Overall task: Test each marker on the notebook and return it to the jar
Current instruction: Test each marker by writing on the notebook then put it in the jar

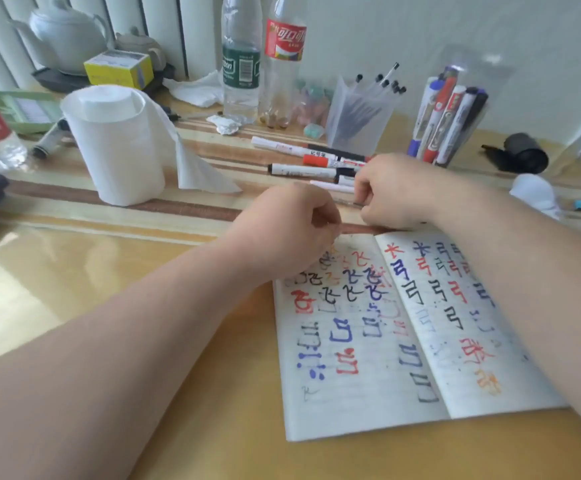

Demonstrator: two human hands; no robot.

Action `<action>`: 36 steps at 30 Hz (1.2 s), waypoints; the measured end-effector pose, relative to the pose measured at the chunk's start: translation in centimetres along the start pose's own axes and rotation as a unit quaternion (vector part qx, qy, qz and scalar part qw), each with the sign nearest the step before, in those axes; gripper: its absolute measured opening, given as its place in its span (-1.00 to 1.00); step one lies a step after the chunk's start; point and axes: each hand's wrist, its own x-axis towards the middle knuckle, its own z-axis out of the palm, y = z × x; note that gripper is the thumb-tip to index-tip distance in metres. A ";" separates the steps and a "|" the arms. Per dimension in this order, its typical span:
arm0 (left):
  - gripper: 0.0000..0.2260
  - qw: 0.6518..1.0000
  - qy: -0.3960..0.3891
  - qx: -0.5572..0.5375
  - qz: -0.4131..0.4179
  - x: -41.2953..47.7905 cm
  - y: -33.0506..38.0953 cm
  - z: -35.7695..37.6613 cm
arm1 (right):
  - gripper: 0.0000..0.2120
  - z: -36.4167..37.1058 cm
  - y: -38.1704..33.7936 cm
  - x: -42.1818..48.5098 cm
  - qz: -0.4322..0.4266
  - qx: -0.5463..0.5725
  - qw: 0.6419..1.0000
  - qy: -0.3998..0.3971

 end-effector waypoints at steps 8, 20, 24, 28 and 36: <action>-0.66 1.000 -0.021 -0.017 0.000 -0.3 0.4 0.2 | -0.91 -1.2 1.2 -3.9 0.061 0.364 0.894 0.254; -0.80 0.998 -0.050 -0.015 0.045 -1.0 1.1 0.7 | -0.81 4.1 -0.3 -7.9 -0.026 0.744 0.664 0.064; -0.65 0.996 -0.072 -0.044 0.024 -1.0 1.1 0.5 | -0.82 4.3 -0.6 -7.9 -0.047 0.751 0.655 0.065; -0.59 0.993 -0.092 -0.072 0.009 -1.3 0.5 0.1 | -0.72 3.1 3.0 -7.1 0.047 0.802 0.576 0.154; -0.61 0.990 -0.112 -0.083 0.015 -1.3 0.6 0.0 | -0.83 1.5 2.5 -11.3 -0.148 0.728 0.667 -0.061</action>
